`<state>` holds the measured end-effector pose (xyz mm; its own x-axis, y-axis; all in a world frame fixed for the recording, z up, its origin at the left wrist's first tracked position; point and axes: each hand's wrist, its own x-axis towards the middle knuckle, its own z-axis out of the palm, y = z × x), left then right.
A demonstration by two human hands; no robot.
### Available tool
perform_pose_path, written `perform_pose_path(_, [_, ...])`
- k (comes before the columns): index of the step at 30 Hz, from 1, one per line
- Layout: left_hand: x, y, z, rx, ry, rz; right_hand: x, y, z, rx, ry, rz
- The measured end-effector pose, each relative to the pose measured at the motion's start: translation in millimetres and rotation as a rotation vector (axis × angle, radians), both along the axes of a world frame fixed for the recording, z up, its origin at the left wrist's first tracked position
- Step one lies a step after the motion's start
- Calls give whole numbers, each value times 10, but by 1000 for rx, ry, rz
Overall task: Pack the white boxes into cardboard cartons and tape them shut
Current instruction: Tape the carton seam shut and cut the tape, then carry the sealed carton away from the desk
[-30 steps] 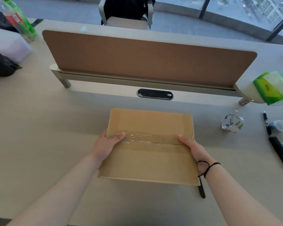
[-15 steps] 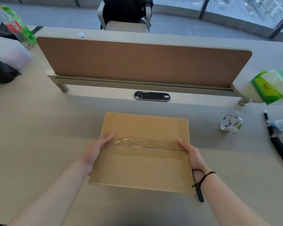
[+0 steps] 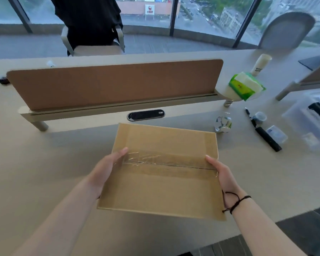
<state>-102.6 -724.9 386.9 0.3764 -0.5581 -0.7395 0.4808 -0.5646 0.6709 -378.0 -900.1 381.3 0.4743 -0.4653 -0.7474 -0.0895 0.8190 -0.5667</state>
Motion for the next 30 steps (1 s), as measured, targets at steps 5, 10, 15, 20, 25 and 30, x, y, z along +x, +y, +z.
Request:
perform_pose_path(5, [-258,-254,60,-15,-1,-161,-533,250,141,-90,31,-150])
perform_pose_path(10, [-746,-541,86,-45,50,-333,-1244,474,223,-183,74,-305])
perform_pose_path(15, [-1458,-876,250,-54,30,-510,-2057,668,232,-250,124,-472])
perform_pose_path(20, [-2387,-1233,396,-66,-6,-632,-2928,823,322,-219,81,-618])
perform_pose_path(25, [-3566,-1478,471,-66,-32,-768,-4019,972,404,-199,78,-740])
perform_pose_path(30, [-4843,-1625,501,-74,-46,-893,-5148,1137,416,-207,130,-873])
